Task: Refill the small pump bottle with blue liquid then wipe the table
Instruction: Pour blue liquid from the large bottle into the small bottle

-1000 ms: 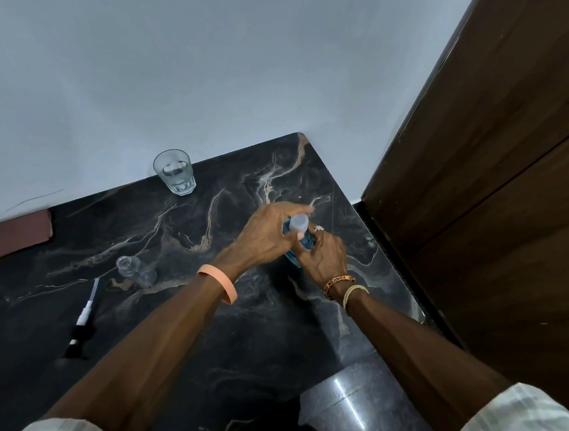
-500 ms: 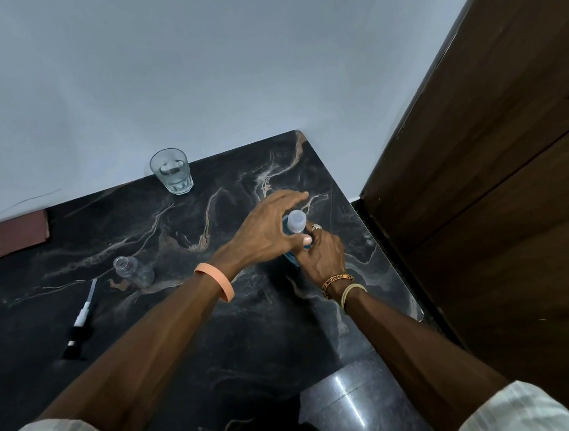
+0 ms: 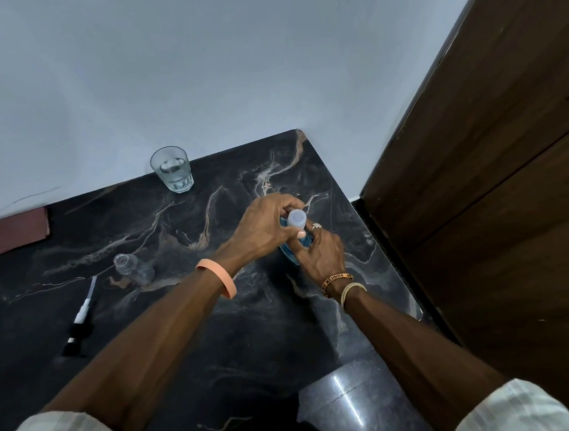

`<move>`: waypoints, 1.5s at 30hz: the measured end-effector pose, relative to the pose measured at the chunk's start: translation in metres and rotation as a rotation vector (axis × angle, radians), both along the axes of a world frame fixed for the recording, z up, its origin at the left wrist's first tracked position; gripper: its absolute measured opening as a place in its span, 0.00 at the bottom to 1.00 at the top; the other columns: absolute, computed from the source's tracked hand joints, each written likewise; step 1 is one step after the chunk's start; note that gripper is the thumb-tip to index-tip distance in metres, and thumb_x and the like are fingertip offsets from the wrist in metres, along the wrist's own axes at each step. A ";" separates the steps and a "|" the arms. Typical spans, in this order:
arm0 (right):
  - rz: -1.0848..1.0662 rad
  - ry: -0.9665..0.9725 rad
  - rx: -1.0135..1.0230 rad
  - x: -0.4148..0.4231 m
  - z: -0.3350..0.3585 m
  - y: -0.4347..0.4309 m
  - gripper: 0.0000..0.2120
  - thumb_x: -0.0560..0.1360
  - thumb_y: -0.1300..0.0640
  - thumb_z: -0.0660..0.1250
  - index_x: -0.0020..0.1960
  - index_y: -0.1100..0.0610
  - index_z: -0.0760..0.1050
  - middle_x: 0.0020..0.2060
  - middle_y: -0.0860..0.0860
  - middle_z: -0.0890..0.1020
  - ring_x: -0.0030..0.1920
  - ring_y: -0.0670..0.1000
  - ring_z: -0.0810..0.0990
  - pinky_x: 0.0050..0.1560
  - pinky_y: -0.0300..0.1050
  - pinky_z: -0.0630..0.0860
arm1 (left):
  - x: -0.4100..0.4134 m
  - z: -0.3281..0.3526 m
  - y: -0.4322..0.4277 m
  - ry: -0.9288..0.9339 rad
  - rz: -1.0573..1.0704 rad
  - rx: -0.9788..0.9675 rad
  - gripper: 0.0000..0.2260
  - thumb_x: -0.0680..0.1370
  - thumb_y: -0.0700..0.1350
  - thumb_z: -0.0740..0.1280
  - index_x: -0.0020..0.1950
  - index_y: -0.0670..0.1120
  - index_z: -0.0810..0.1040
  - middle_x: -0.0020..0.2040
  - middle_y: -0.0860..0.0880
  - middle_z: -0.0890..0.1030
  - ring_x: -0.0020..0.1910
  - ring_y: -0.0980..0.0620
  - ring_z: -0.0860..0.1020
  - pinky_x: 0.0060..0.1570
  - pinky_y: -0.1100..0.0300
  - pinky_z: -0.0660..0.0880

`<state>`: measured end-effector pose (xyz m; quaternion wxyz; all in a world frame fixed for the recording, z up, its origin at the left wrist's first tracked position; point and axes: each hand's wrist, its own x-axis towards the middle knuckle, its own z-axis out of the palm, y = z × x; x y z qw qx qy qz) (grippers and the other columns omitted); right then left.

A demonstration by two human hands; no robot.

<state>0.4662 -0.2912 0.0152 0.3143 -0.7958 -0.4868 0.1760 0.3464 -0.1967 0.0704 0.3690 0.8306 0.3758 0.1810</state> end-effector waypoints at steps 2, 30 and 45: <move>0.006 -0.021 -0.031 0.000 0.002 0.000 0.20 0.76 0.39 0.64 0.56 0.54 0.78 0.44 0.54 0.84 0.43 0.56 0.82 0.43 0.51 0.78 | 0.000 0.001 -0.002 0.012 -0.004 0.004 0.20 0.67 0.47 0.80 0.58 0.51 0.82 0.54 0.55 0.82 0.50 0.58 0.79 0.52 0.63 0.75; 0.071 -0.141 0.128 0.060 0.051 -0.104 0.16 0.74 0.53 0.73 0.61 0.54 0.80 0.49 0.51 0.82 0.47 0.51 0.79 0.46 0.44 0.76 | 0.049 0.013 -0.091 -0.083 -0.051 -0.045 0.15 0.67 0.39 0.79 0.51 0.50 0.84 0.47 0.52 0.80 0.46 0.55 0.77 0.49 0.57 0.76; 0.157 -0.124 -0.380 0.043 -0.034 -0.162 0.10 0.76 0.48 0.68 0.51 0.53 0.80 0.43 0.51 0.80 0.45 0.53 0.78 0.41 0.46 0.72 | 0.040 -0.087 -0.166 0.261 -0.161 -0.190 0.15 0.72 0.32 0.68 0.56 0.43 0.81 0.56 0.45 0.79 0.57 0.45 0.77 0.58 0.51 0.75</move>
